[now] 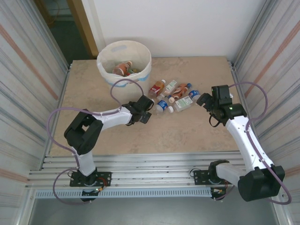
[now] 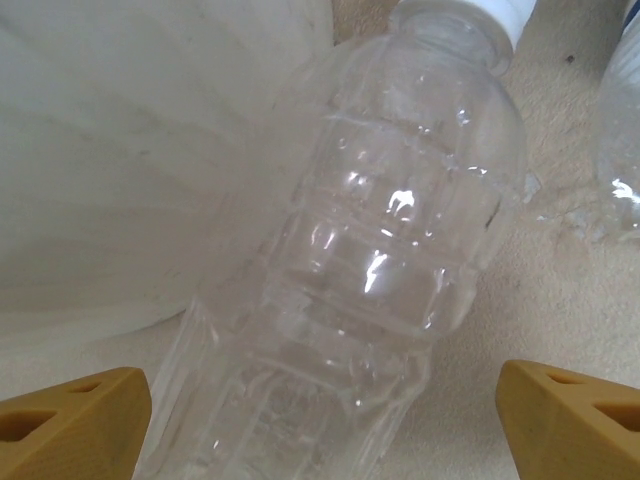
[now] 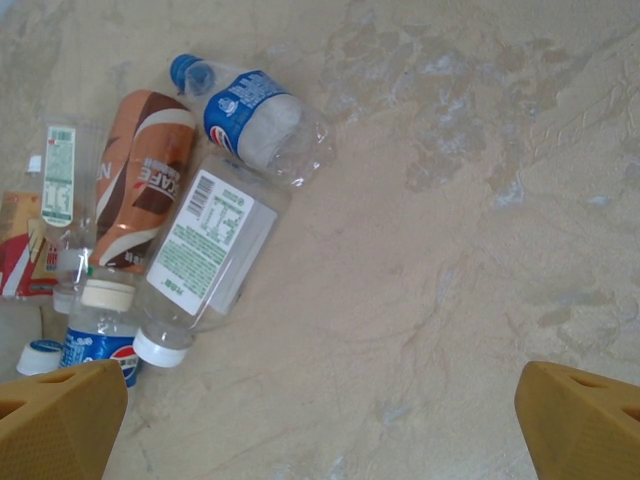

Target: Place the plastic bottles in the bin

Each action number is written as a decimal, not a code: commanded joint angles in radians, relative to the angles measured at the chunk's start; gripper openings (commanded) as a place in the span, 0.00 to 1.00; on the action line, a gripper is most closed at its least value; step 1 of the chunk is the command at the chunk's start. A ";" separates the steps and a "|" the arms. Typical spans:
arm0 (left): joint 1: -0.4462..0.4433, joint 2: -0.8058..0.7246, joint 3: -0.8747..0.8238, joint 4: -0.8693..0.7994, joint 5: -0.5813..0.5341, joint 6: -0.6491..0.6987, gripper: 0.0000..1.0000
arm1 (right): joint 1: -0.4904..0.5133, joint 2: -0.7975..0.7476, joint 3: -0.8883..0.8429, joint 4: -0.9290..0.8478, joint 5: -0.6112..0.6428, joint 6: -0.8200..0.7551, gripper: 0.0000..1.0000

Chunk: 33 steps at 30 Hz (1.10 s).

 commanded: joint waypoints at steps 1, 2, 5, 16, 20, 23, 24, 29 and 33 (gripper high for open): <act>0.013 0.028 0.041 -0.015 -0.013 0.028 0.89 | -0.008 0.010 0.019 0.002 0.007 -0.005 0.98; 0.013 0.034 0.046 -0.020 -0.010 0.030 0.89 | -0.008 0.012 0.019 0.001 0.005 -0.004 0.98; 0.013 0.049 0.056 -0.034 -0.009 0.031 0.87 | -0.008 0.013 0.018 0.001 0.006 -0.004 0.98; 0.013 0.077 0.057 -0.087 -0.013 0.013 0.73 | -0.008 0.010 0.012 0.001 0.005 -0.006 0.98; 0.013 0.089 0.054 -0.102 -0.018 0.007 0.73 | -0.008 0.010 0.011 0.002 0.004 -0.006 0.98; 0.013 0.088 0.048 -0.102 -0.011 0.001 0.71 | -0.008 0.010 0.009 0.002 0.005 -0.004 0.98; 0.013 0.086 0.045 -0.103 -0.009 -0.002 0.67 | -0.008 0.010 0.010 0.001 0.005 -0.005 0.98; 0.004 0.064 0.023 -0.110 -0.008 -0.018 0.52 | -0.008 0.007 0.014 -0.001 0.004 -0.004 0.98; -0.012 0.034 -0.001 -0.115 -0.016 -0.034 0.45 | -0.008 0.008 0.017 -0.001 0.003 -0.004 0.98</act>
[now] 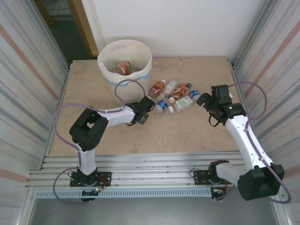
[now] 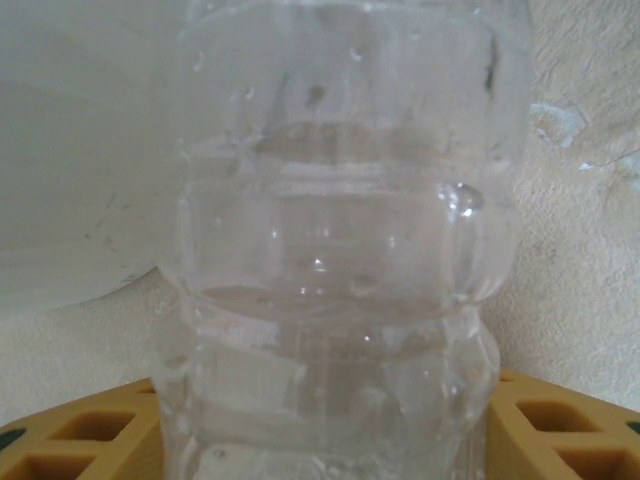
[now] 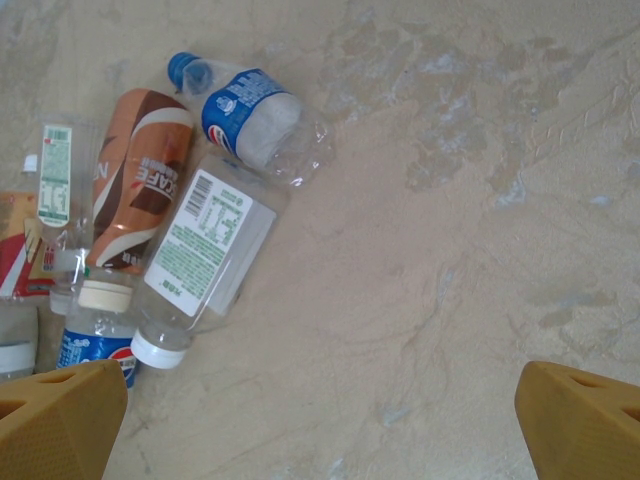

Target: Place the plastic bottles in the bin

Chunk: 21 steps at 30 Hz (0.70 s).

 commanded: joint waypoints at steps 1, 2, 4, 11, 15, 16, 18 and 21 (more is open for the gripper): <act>-0.015 -0.037 -0.039 -0.047 -0.012 -0.036 0.44 | -0.008 0.000 0.019 -0.005 0.003 -0.004 0.98; -0.022 -0.048 -0.046 -0.049 -0.015 -0.044 0.41 | -0.009 0.000 0.019 -0.004 0.003 -0.005 0.98; -0.038 -0.070 -0.061 -0.052 -0.024 -0.058 0.37 | -0.008 0.000 0.022 -0.004 0.002 -0.004 0.98; -0.111 -0.181 -0.111 -0.070 -0.057 -0.107 0.36 | -0.008 -0.004 0.027 -0.007 -0.001 -0.004 0.98; -0.160 -0.257 -0.126 -0.098 -0.087 -0.134 0.36 | -0.009 -0.007 0.026 -0.008 -0.002 -0.005 0.98; -0.172 -0.279 -0.126 -0.107 -0.097 -0.141 0.36 | -0.008 -0.008 0.025 -0.007 -0.003 -0.005 0.98; -0.193 -0.323 -0.132 -0.122 -0.116 -0.146 0.36 | -0.008 -0.009 0.025 -0.007 -0.004 -0.005 0.98; -0.218 -0.394 -0.134 -0.134 -0.133 -0.155 0.36 | -0.008 -0.015 0.023 -0.007 -0.002 -0.005 0.98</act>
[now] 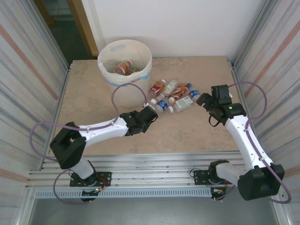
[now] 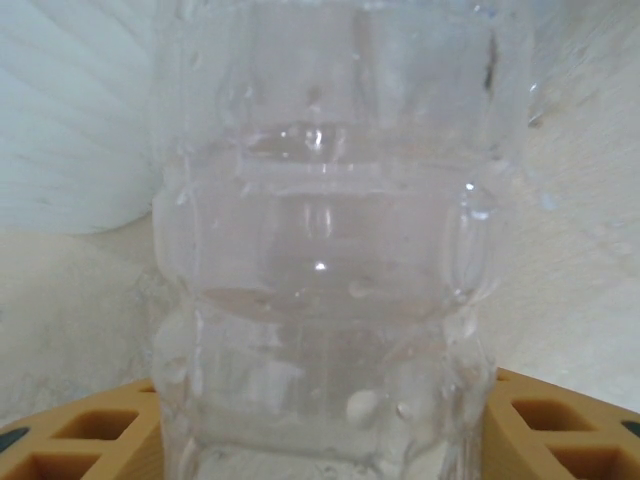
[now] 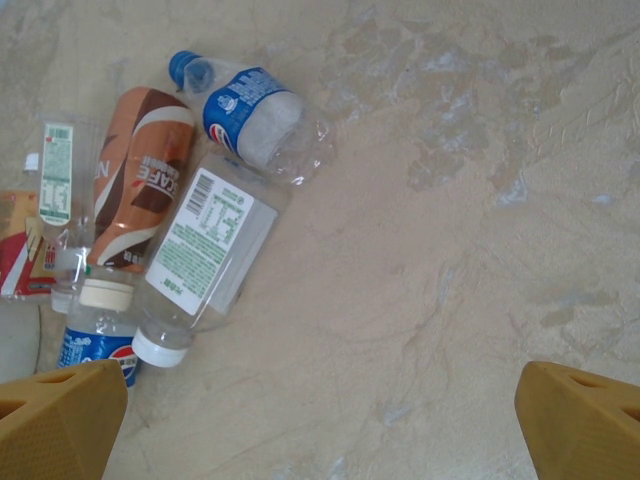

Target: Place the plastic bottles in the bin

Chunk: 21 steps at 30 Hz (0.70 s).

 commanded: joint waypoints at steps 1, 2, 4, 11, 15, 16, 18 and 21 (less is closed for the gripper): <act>-0.021 -0.099 -0.013 -0.035 -0.059 -0.036 0.35 | -0.008 -0.015 0.023 -0.006 0.002 -0.005 0.98; -0.026 -0.124 -0.015 -0.035 -0.060 -0.038 0.36 | -0.008 -0.016 0.023 -0.007 0.002 -0.004 0.98; -0.034 -0.182 -0.015 -0.029 -0.058 -0.038 0.36 | -0.008 -0.018 0.021 -0.006 0.003 -0.005 0.98; -0.042 -0.364 0.005 0.023 -0.015 -0.007 0.36 | -0.008 -0.015 0.009 0.001 0.000 -0.001 0.98; -0.037 -0.412 0.068 0.044 -0.032 0.057 0.36 | -0.008 -0.012 -0.001 0.015 -0.007 0.003 0.98; -0.032 -0.411 0.100 0.041 -0.040 0.077 0.35 | -0.009 -0.012 -0.002 0.017 -0.011 0.003 0.98; -0.010 -0.407 0.153 0.048 -0.040 0.109 0.35 | -0.008 -0.007 -0.001 0.023 -0.017 0.004 0.98; 0.069 -0.376 0.254 0.026 0.032 0.122 0.36 | -0.008 -0.001 0.007 0.018 -0.020 0.003 0.98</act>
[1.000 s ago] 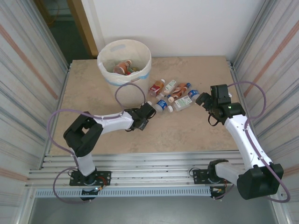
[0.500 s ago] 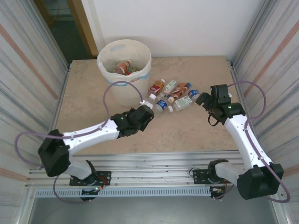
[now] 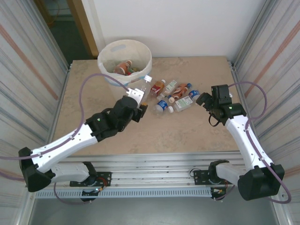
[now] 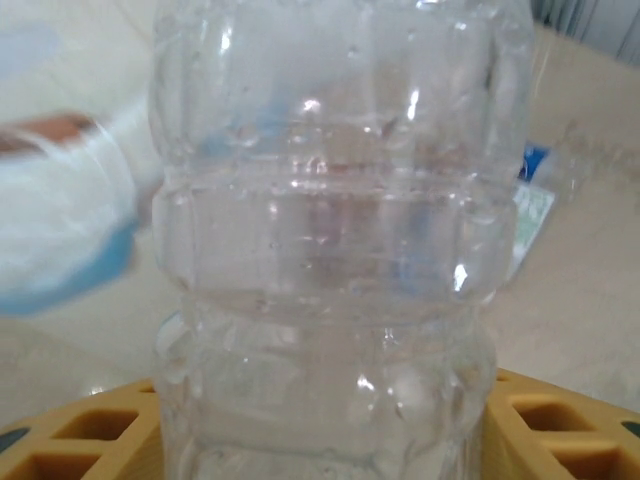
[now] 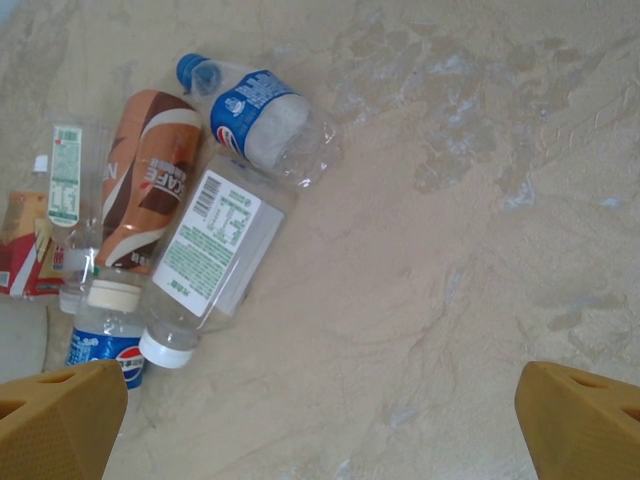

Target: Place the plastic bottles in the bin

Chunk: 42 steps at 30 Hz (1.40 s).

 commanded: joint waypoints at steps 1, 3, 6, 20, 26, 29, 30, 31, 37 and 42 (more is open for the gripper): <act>0.089 0.026 0.138 -0.002 0.061 0.043 0.36 | -0.008 -0.001 0.010 0.005 -0.012 0.002 0.98; 0.157 0.067 0.217 -0.037 0.113 0.051 0.36 | -0.009 -0.002 0.018 0.002 -0.011 0.001 0.98; 0.261 0.143 0.335 -0.099 0.205 0.056 0.36 | -0.008 -0.013 0.017 0.000 -0.007 -0.003 0.98; 0.557 0.554 0.833 -0.334 0.551 -0.027 0.41 | -0.008 -0.081 -0.002 -0.027 0.019 -0.001 0.98; 0.558 0.681 0.933 -0.369 0.600 -0.046 0.43 | -0.010 -0.092 0.002 -0.041 0.030 -0.004 0.98; 0.557 0.729 0.971 -0.376 0.627 -0.059 0.46 | -0.010 -0.101 -0.002 -0.046 0.036 -0.006 0.98; 0.558 0.744 0.981 -0.379 0.633 -0.062 0.49 | -0.010 -0.104 -0.003 -0.049 0.038 -0.006 0.98; 0.557 0.755 0.986 -0.381 0.637 -0.065 0.51 | -0.010 -0.104 -0.004 -0.049 0.040 -0.007 0.98; 0.558 0.778 0.991 -0.382 0.660 -0.088 0.73 | -0.010 -0.096 0.007 -0.059 0.038 -0.011 0.98; 0.557 0.756 0.961 -0.359 0.677 -0.098 0.82 | -0.010 -0.101 0.003 -0.052 0.038 -0.009 0.98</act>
